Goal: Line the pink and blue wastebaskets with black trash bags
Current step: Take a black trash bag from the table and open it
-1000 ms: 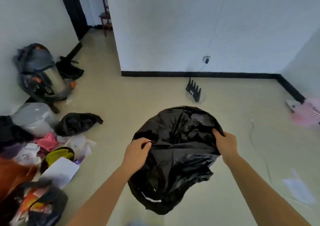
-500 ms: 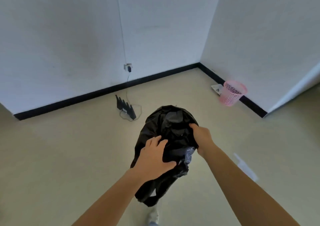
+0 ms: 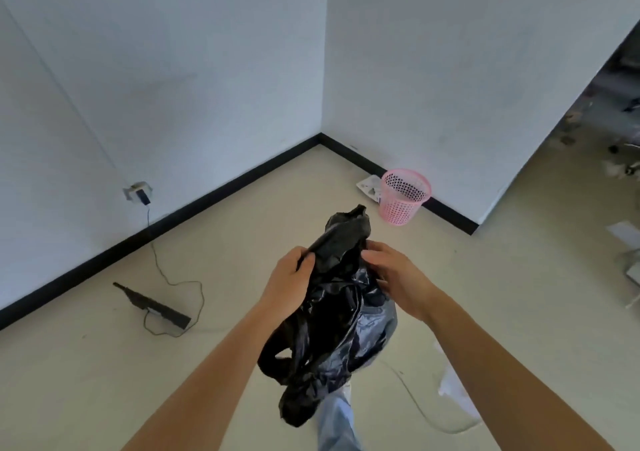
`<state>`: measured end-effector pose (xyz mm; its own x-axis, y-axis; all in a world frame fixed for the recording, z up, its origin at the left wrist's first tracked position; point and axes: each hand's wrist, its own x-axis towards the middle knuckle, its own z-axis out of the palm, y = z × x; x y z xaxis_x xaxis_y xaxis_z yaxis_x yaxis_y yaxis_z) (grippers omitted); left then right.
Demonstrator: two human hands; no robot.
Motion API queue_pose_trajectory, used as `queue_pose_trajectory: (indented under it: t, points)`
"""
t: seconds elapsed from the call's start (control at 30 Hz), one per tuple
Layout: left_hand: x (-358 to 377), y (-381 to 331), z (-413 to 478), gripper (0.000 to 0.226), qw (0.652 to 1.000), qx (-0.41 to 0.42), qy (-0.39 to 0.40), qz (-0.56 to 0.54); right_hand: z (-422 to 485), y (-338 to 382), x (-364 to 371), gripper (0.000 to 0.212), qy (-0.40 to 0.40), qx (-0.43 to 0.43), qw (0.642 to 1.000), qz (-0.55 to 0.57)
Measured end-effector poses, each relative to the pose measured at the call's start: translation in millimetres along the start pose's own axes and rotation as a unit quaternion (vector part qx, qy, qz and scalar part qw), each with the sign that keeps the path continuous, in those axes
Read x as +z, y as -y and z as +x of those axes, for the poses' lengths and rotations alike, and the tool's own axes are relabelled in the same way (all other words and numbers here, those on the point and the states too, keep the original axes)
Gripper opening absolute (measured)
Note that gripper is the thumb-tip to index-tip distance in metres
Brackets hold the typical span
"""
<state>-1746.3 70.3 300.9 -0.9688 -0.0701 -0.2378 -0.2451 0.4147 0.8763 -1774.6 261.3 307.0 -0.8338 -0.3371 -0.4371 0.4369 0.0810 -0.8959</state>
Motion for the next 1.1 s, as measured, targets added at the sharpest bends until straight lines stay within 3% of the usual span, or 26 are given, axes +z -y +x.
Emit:
queue_pose_trajectory:
  t: [0.1,0.23,0.33,0.47,0.53,0.67,0.77,0.83,0.9,0.97,1.03,1.1]
  points:
    - [17,-27,83,0.028,0.998,-0.039,-0.008,-0.052,53,31,-40,0.098,0.026,-0.003,0.998,-0.050]
    - [36,-68,193,0.032,0.994,-0.064,-0.018,-0.090,128,83,-84,0.100,0.001,-0.024,0.981,-0.192]
    - [45,-94,263,0.035,0.992,-0.063,-0.029,-0.110,184,103,-114,0.079,-0.129,-0.035,0.948,-0.288]
    - [60,-114,361,0.040,0.996,-0.053,-0.045,-0.063,254,132,-167,0.036,-0.262,-0.069,0.925,-0.266]
    - [65,-124,411,0.044,0.998,-0.043,-0.012,-0.040,292,145,-197,0.031,-0.287,-0.073,0.916,-0.272]
    - [83,-140,521,0.065,0.992,0.014,0.128,-0.005,381,176,-254,0.021,-0.317,-0.052,0.916,-0.240]
    - [106,-152,601,0.070,0.964,0.010,0.234,0.126,441,201,-292,0.019,-0.343,-0.031,0.913,-0.218]
    - [124,-161,649,0.058,0.937,0.035,0.267,0.224,473,214,-315,0.021,-0.348,-0.019,0.911,-0.221]
    - [143,-178,692,0.027,0.935,0.046,0.267,0.230,497,226,-338,0.025,-0.340,-0.008,0.906,-0.251]
    - [162,-192,729,0.021,0.945,0.024,0.253,0.207,515,231,-363,0.032,-0.332,0.022,0.877,-0.346]
    - [182,-202,764,0.022,0.953,0.009,0.239,0.188,533,230,-396,0.044,-0.320,0.086,0.816,-0.473]
    - [201,-201,799,0.026,0.955,-0.004,0.233,0.182,551,219,-431,0.048,-0.303,0.176,0.786,-0.509]
